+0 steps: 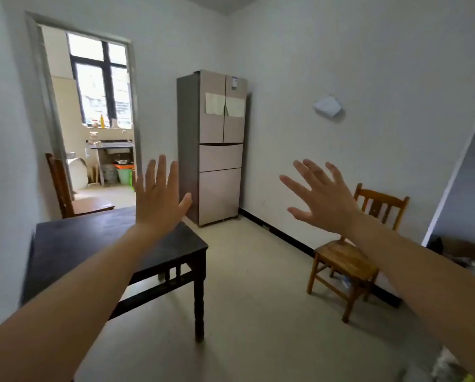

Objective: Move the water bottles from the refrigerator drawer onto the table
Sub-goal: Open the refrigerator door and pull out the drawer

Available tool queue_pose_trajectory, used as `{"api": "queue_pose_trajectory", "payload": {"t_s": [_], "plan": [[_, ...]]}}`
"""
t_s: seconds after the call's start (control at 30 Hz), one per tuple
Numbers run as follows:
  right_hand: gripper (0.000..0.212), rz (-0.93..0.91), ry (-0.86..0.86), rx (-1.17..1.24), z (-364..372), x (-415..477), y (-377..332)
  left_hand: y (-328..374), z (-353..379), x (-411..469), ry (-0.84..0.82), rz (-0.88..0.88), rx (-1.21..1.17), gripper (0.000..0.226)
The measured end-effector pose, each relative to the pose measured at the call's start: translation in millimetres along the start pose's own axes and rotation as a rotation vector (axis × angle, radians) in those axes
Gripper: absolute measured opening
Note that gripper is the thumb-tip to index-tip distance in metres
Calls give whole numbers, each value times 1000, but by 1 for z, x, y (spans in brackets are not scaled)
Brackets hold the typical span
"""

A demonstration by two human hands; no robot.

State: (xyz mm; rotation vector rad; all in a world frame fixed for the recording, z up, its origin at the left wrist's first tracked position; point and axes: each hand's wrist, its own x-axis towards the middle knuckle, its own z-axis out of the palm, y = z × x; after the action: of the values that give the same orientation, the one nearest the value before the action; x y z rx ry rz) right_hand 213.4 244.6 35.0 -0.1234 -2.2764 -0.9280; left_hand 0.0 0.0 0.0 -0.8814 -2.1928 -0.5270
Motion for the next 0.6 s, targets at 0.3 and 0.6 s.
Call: {"api": "queue_pose_trajectory", "payload": {"t_s": [0.3,0.6], "plan": [[64,39,-108,-80,97,-24,71,66,128,57,-162,99,-81,72],[60,160,-189,41,204,-15,155,130,205,143,-159,43,-183,71]]}}
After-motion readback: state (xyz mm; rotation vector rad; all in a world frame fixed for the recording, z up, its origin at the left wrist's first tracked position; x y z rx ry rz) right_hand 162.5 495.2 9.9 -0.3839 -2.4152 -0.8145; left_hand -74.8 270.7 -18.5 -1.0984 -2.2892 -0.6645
